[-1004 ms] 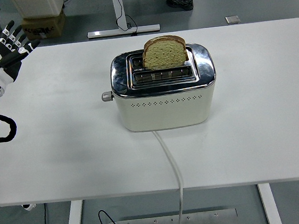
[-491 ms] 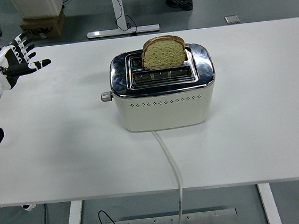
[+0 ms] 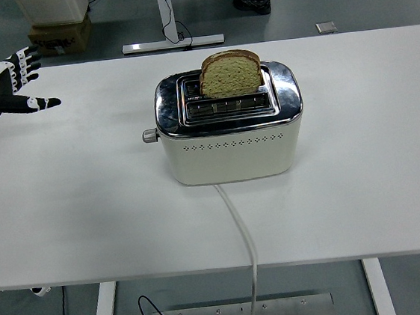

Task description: Press down toaster

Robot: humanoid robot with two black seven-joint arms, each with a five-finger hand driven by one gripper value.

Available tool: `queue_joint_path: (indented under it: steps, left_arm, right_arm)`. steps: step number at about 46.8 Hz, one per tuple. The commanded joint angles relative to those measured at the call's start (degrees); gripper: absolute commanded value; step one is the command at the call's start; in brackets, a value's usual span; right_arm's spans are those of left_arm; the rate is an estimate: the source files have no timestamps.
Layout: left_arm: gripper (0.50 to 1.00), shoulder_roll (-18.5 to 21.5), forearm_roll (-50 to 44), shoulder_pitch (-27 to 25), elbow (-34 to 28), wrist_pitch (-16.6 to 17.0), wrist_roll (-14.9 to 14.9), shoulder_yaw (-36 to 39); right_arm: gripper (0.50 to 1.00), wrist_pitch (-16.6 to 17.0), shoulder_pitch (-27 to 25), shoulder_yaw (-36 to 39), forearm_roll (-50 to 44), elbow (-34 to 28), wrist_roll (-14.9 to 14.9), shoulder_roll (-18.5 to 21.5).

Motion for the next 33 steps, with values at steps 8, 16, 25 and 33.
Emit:
queue_joint_path:
  steps: [8,16,25,33]
  left_arm:
    - [1.0,7.26,6.47,3.25,-10.84,0.39,-5.56,2.27]
    - [1.0,9.46,11.65,4.13,-15.24,2.24,-5.56,3.06]
    - [1.0,11.57,14.91,6.24,-21.21,4.34,-5.56,3.06]
    - [1.0,15.09,17.54,7.12,-30.18,7.51,-4.77,3.06]
  right_arm:
    - [0.998,0.0,-0.01,0.0,-0.02,0.0,0.01,0.0]
    - [0.998,0.0,-0.01,0.0,-0.02,0.0,0.01,0.0]
    - [0.998,0.0,-0.01,0.0,-0.02,0.0,-0.07,0.0]
    - [0.998,0.0,-0.01,0.0,-0.02,0.0,0.01,0.0]
